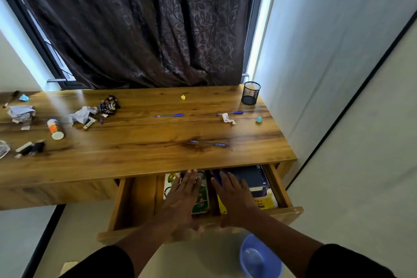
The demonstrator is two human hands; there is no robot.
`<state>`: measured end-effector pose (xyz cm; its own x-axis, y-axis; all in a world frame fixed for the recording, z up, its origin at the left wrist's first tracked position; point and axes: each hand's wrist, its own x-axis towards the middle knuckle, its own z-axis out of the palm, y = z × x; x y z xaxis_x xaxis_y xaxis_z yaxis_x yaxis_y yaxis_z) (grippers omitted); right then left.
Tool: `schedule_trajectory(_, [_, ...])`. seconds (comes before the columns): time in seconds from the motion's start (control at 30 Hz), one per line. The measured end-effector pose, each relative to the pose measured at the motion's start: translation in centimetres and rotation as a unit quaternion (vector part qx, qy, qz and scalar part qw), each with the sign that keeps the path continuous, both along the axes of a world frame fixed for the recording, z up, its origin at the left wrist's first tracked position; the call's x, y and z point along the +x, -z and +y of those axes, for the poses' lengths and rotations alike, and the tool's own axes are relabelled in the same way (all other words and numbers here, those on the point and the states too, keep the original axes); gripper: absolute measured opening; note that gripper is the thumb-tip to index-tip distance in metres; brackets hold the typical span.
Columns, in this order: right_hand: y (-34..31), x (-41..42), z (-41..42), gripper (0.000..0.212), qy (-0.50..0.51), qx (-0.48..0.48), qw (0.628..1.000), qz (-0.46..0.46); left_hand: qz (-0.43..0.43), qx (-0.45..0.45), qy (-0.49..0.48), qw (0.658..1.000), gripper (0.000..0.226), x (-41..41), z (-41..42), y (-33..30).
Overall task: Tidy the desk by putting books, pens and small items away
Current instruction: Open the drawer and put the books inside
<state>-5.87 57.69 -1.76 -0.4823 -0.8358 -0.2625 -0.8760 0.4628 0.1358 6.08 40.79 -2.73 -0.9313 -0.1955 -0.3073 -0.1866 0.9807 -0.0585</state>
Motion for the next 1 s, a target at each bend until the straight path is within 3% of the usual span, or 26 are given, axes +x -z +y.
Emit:
schedule_trajectory(0.27, [0.4, -3.2, -3.1, 0.146, 0.014, -0.036, 0.999, 0.001, 0.004, -0.01, -0.038, 0.999, 0.15, -3.1, -2.7, -0.4])
schedule_trajectory(0.5, [0.8, -5.8, -5.7, 0.143, 0.001, -0.009, 1.0, 0.011, -0.006, -0.013, -0.033, 0.999, 0.139, -5.1, -4.0, -1.0])
schedule_trajectory(0.73, [-0.5, -5.9, -7.9, 0.105, 0.013, -0.015, 1.0, -0.005, 0.018, -0.068, -0.012, 0.997, 0.115, -6.2, -4.5, -2.2])
schedule_trajectory(1.0, [-0.3, -5.6, -9.0, 0.079, 0.054, -0.054, 0.997, -0.001, 0.04, -0.076, 0.005, 0.996, 0.079, -7.2, -5.2, -2.7])
